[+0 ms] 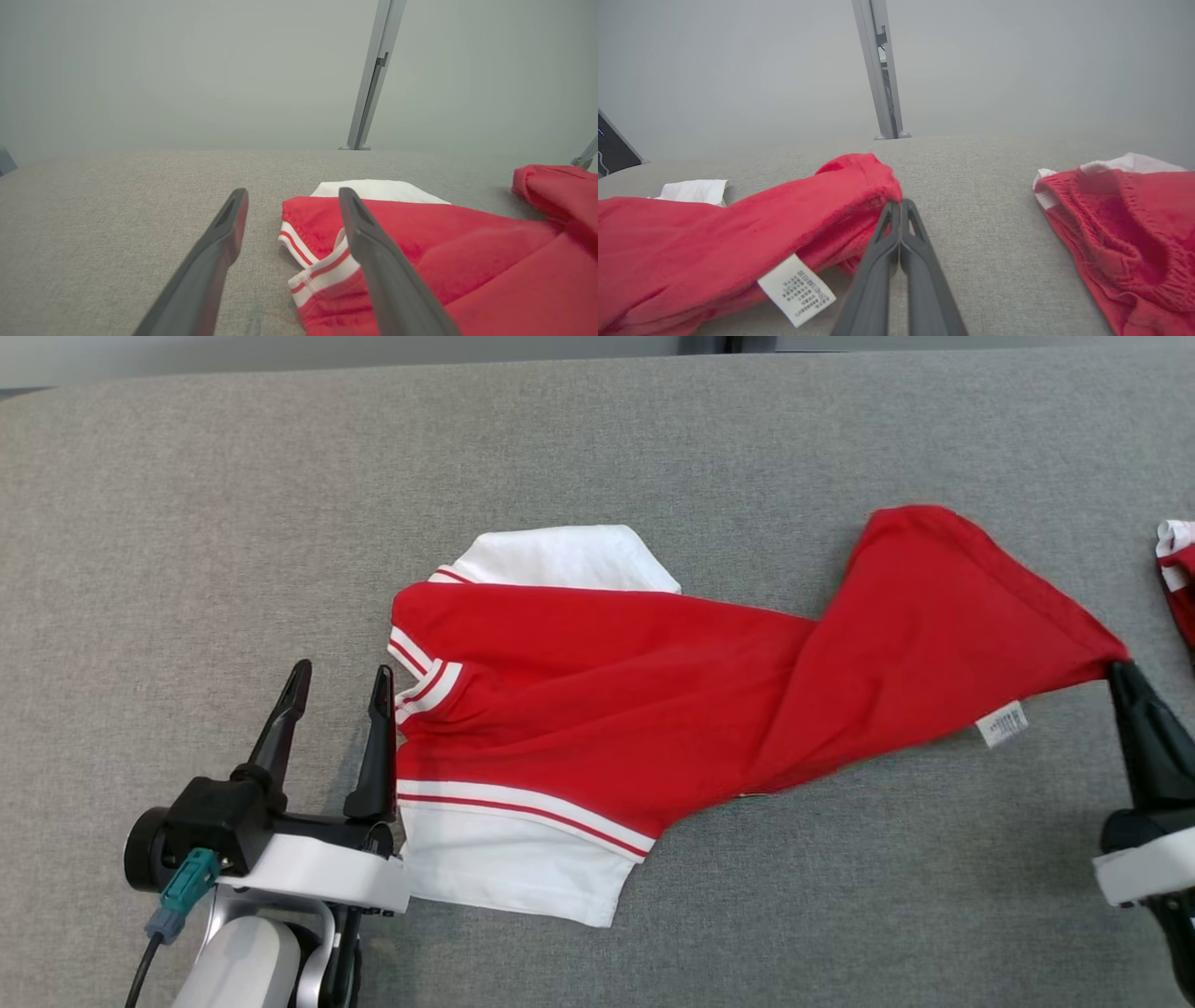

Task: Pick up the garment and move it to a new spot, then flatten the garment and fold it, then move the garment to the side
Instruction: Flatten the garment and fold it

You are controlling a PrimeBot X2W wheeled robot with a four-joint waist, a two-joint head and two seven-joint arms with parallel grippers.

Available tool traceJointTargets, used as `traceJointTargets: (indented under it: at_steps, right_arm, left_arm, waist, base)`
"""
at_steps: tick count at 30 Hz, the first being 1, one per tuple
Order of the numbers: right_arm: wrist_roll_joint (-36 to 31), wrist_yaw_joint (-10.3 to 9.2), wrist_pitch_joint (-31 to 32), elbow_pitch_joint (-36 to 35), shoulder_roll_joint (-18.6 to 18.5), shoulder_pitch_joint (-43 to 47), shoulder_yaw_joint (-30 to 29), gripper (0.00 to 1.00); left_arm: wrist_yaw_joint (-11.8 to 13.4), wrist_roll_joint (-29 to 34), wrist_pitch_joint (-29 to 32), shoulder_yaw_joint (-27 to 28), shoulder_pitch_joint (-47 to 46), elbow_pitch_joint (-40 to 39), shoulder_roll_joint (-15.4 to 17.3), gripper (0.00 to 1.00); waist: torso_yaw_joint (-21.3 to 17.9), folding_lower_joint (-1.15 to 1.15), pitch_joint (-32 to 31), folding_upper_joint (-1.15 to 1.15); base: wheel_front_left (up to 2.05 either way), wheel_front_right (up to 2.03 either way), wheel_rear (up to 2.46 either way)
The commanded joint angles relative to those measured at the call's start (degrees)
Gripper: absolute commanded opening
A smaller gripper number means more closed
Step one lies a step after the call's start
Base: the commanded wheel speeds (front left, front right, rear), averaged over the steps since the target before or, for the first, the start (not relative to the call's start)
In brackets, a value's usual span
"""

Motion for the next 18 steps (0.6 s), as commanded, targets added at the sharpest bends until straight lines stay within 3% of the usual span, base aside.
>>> traceJointTargets:
  at_steps: [1, 6, 16, 17, 18]
  right_arm:
    - [-0.37, -0.01, 0.53, -1.36, -0.24, 1.25, -1.32, 0.00]
    - [-0.27, -0.01, 3.93, -3.55, 1.08, 4.48, -4.75, 0.00]
    - [3.15, -0.01, 5.64, 2.85, 2.69, 3.67, -0.24, 0.00]
    - [3.34, -0.01, 5.26, 3.42, 2.72, 3.49, 0.14, 0.11]
    - [3.49, -0.01, 5.02, 3.97, 2.70, 3.24, 0.52, 0.42]
  left_arm:
    - [0.41, -0.07, 0.03, 0.32, 0.40, -0.24, 0.37, 1.00]
    - [0.56, -0.27, 0.12, 0.34, 0.49, -0.74, 0.71, 1.00]
    - [0.12, -0.49, 0.11, -0.57, -0.69, -0.45, 0.45, 1.00]
    - [0.17, -0.54, 0.09, -0.55, -0.68, -0.36, 0.51, 1.00]
    - [0.25, -0.57, 0.06, -0.48, -0.57, -0.34, 0.56, 1.00]
  waist:
    - [-0.19, 0.00, 0.01, 0.00]
    - [-0.39, 0.00, 0.35, 0.00]
    - [0.33, 0.00, 1.05, 0.00]
    - [0.36, 0.00, 1.02, 0.00]
    - [0.37, 0.00, 0.91, 0.00]
  base:
    - [0.00, 0.00, 0.00]
    - [0.00, 0.00, 0.00]
    - [0.00, 0.00, 0.00]
    - [0.00, 0.00, 0.00]
    - [0.00, 0.00, 0.00]
